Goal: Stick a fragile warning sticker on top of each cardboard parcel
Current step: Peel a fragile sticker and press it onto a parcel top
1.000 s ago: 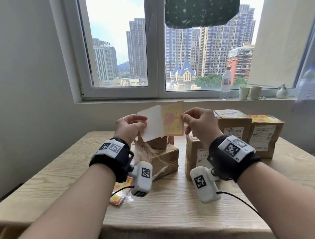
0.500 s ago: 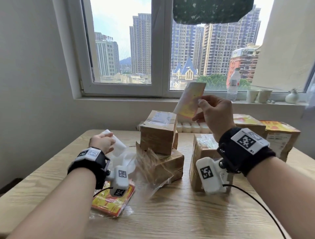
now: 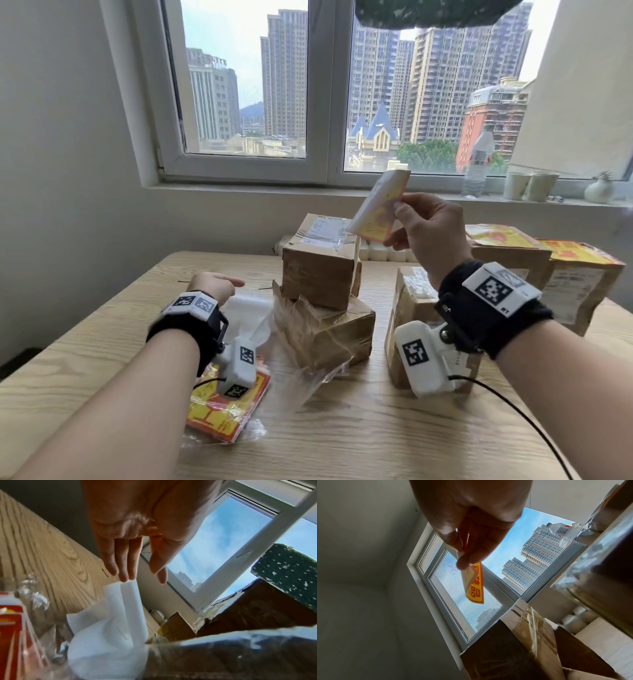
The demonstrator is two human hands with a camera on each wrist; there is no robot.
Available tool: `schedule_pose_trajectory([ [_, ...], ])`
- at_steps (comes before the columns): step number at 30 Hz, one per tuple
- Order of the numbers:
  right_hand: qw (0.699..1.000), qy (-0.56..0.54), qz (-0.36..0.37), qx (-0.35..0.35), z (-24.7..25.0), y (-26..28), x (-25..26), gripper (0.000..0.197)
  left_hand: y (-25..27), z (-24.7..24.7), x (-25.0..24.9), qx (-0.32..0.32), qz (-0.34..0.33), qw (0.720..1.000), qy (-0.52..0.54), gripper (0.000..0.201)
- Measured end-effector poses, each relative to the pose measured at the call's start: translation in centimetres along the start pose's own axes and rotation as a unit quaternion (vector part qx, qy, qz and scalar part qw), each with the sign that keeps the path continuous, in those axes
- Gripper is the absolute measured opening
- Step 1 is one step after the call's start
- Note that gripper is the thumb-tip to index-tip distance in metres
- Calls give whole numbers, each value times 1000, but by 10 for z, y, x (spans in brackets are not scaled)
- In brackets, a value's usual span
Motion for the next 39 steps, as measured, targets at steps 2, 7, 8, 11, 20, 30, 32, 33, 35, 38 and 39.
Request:
schedule_pose_trajectory([
  [2, 1000, 3, 0, 5, 0, 1, 2, 20, 6, 10, -18, -40, -29, 999, -3, 31],
  [7, 1000, 19, 14, 7, 5, 7, 14, 21, 36, 12, -93, -27, -107, 993, 43, 10],
  [8, 999, 29, 24, 4, 7, 8, 18, 23, 45, 9, -110, -14, -123, 990, 60, 9],
  [11, 995, 83, 63, 0, 10, 15, 30, 23, 76, -4, -159, 40, -154, 980, 119, 19],
  [20, 959, 221, 178, 17, 16, 44, 65, 8, 131, -30, -221, 119, -141, 973, 141, 32],
  [30, 982, 167, 90, -21, 65, 25, 46, 18, 136, -54, -227, 165, -153, 962, 153, 21],
  [32, 992, 124, 30, -22, 78, 13, 31, 14, 138, -64, -226, 185, -151, 957, 163, 19],
  [33, 994, 105, 5, -6, 81, 11, 24, 12, 139, -70, -226, 196, -148, 954, 170, 17],
  [35, 996, 74, -33, 28, 84, 9, 13, 12, 142, -83, -226, 221, -143, 948, 178, 12],
  [38, 997, 45, -61, 19, 94, 7, -1, 21, 144, -103, -227, 244, -147, 943, 169, 9],
  [39, 997, 45, -66, 5, 99, 6, -5, 22, 145, -109, -228, 245, -148, 944, 165, 10],
])
Point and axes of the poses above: each hand's wrist, its own y-axis away from the middle knuckle, its own z-axis out of the back of the hand, x = y × z, the point moved 8 cm from there along -y, towards the middle knuckle, and after that the axes turned 8 degrees about -z, right-handed, at the moved point
